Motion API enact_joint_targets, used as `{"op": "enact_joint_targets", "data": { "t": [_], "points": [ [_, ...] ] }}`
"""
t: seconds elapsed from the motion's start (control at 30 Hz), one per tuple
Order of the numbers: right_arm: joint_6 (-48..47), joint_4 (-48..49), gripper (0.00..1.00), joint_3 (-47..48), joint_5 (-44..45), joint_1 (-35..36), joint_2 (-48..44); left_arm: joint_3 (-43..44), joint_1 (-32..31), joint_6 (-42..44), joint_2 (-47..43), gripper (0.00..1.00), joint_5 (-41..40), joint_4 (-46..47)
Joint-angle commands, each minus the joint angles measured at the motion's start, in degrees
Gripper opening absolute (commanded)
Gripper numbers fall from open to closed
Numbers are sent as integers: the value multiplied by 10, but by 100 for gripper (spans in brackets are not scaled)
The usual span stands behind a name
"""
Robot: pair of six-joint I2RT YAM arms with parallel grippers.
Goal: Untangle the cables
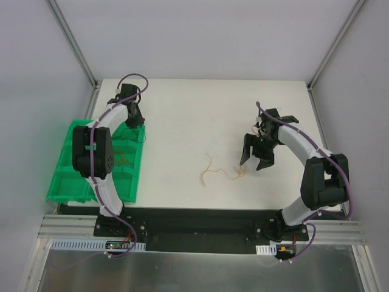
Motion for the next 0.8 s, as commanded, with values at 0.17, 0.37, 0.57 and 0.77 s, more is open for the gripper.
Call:
{"op": "enact_joint_targets", "data": {
  "t": [0.17,0.37,0.57,0.77],
  "points": [
    [-8,-7,77,-2,-4,-1,-20,22,0,34,3,1,-14,11],
    [-7,-7,77,1,-5,-1,-20,3,1,36,-48,0,-16,13],
    [-7,-6,77,0,-8,-1,-18,-36,2,19,-144,0,-45,12],
    [-6,-2,77,-4,-14,-1,-16,-92,25,-112,-216,0,-49,-8]
  ]
}}
